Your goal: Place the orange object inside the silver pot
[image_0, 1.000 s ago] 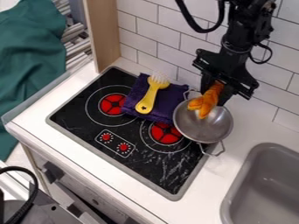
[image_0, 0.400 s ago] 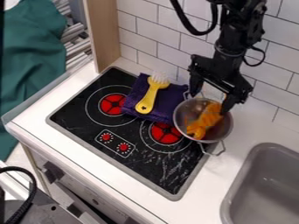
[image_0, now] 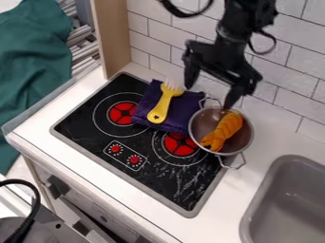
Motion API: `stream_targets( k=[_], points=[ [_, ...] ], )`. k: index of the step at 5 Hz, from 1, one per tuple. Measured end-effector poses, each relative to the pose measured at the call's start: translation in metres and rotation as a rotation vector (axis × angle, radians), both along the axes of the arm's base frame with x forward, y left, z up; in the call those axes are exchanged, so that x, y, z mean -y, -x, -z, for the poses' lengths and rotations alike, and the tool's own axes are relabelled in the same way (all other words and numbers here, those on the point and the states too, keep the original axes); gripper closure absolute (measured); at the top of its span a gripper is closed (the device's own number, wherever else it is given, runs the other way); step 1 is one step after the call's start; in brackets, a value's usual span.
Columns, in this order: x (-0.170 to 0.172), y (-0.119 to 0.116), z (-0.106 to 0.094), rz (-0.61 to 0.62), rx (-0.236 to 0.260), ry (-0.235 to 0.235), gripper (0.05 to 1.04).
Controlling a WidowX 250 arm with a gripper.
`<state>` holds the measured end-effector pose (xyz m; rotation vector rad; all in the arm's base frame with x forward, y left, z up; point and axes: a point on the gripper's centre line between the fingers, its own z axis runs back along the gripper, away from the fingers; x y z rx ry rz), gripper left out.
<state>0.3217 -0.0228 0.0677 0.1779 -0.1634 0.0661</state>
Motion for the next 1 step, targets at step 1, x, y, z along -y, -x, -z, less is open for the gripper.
stream_targets(
  k=[1],
  points=[
    [-0.0016,0.0162,-0.0037,-0.021,0.053,0.051,0.079]
  ],
)
